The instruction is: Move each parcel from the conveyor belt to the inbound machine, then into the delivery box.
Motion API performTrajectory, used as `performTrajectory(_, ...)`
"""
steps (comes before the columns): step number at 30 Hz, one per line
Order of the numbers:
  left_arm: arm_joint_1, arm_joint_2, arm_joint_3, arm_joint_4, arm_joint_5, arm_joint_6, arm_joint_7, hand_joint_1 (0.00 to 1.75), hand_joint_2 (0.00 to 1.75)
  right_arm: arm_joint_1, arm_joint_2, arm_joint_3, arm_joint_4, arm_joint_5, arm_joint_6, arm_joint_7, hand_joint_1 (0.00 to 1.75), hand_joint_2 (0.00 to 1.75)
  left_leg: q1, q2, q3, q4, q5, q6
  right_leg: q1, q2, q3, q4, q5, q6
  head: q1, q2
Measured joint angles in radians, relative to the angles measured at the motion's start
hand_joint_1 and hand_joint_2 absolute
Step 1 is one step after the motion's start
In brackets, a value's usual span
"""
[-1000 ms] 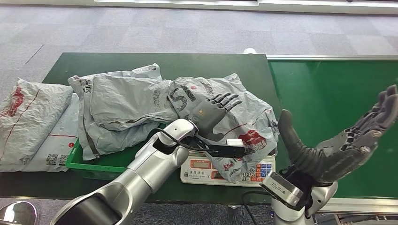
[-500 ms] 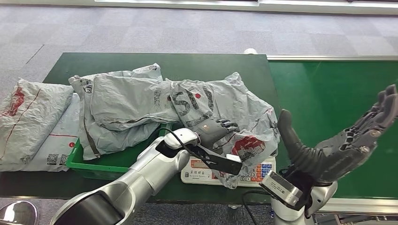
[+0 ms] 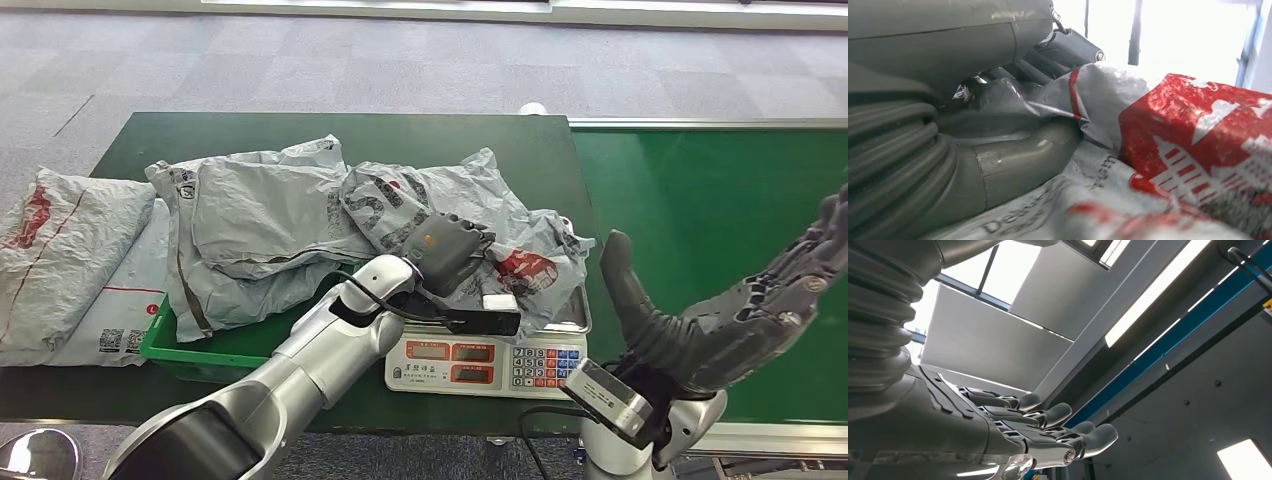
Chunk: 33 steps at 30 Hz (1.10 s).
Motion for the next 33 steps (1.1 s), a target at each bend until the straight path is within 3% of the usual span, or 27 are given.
performTrajectory(4,-0.008,0.025,0.0,-0.063,-0.032,0.128,0.057,1.75,1.75,0.005,0.0,-0.005,-0.006,-0.001,0.0,-0.009,0.0,1.75,0.0,0.0,0.0,0.0,0.0,0.0,0.0,0.0,0.0,0.0,0.0,0.0,0.0,0.0)
performTrajectory(12,-0.011,0.058,0.0,-0.138,-0.058,0.156,0.089,1.75,1.75,0.008,0.0,-0.019,-0.007,-0.002,0.0,-0.02,0.0,1.75,0.0,0.0,0.0,0.0,0.0,0.0,0.0,0.0,0.0,0.0,0.0,0.0,0.0,0.0)
performTrajectory(18,0.013,0.13,0.019,-0.3,-0.227,0.237,0.238,1.75,1.75,0.021,0.002,-0.044,-0.009,-0.01,0.0,-0.055,0.0,1.75,0.0,0.0,0.0,0.0,0.0,0.0,0.0,0.001,0.0,0.0,0.0,0.0,0.0,0.0)
performTrajectory(22,0.062,0.201,0.065,-0.457,-0.392,0.162,0.385,1.75,1.75,0.031,0.004,-0.068,-0.015,-0.009,0.0,-0.066,0.0,1.75,0.0,0.001,0.0,-0.001,0.0,0.0,0.001,0.001,0.0,0.0,-0.001,-0.001,0.0,0.0)
performTrajectory(26,0.107,0.265,0.113,-0.526,-0.413,0.069,0.532,1.75,1.75,0.04,0.007,-0.093,-0.027,0.001,0.0,-0.07,0.0,1.75,0.001,0.002,0.0,-0.001,0.0,0.0,0.001,0.001,-0.001,0.0,-0.001,-0.001,0.0,0.0)
performTrajectory(33,0.197,0.335,0.239,-0.588,-0.414,0.054,0.601,1.75,1.75,0.054,0.007,-0.102,-0.044,0.025,0.0,-0.028,0.0,1.75,0.001,0.003,0.0,-0.001,0.0,-0.001,0.001,0.002,-0.001,0.001,-0.001,-0.002,0.0,0.0)
